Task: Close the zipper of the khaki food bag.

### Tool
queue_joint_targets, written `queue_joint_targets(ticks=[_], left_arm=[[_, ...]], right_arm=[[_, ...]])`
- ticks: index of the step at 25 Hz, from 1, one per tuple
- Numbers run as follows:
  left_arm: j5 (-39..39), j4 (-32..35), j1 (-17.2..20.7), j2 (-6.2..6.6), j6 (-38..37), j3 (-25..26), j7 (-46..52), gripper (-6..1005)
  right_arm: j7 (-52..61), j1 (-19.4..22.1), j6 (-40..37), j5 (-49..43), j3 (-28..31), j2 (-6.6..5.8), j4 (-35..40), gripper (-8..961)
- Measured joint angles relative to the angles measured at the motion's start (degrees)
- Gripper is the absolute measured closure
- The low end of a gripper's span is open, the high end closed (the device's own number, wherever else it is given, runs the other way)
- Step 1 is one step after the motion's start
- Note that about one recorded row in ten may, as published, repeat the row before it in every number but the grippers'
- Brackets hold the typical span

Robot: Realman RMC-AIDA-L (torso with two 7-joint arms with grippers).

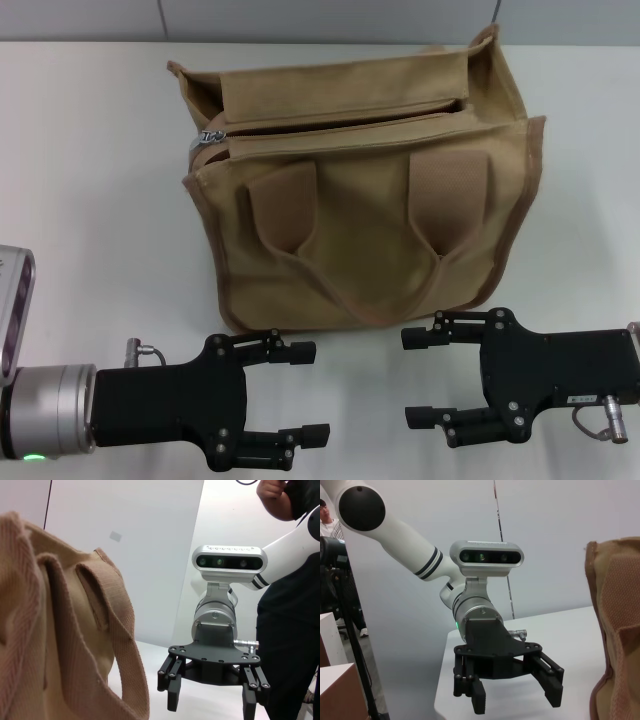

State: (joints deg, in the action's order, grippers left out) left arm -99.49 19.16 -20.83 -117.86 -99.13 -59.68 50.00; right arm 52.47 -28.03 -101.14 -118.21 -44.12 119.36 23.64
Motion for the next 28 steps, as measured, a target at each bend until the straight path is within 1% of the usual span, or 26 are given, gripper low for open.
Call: queue_joint_targets(ticks=[21,23,28], left_arm=[[0.1,0.0,0.1,0.00,0.0,0.0,-0.1,198],[0.3,0.1,0.2,0.14,-0.4,0.1,-0.1,198],[0.3,0.2,0.1,0.23,-2.8,2.6,-0.2,198]], right_arm=[[0.0,0.0,0.0,0.0,0.0,0.00,0.0,206],[0.0,0.0,0.0,0.0,0.0,0.00,0.0,205],[0.0,0.0,0.0,0.1,0.0,0.00,0.0,205]])
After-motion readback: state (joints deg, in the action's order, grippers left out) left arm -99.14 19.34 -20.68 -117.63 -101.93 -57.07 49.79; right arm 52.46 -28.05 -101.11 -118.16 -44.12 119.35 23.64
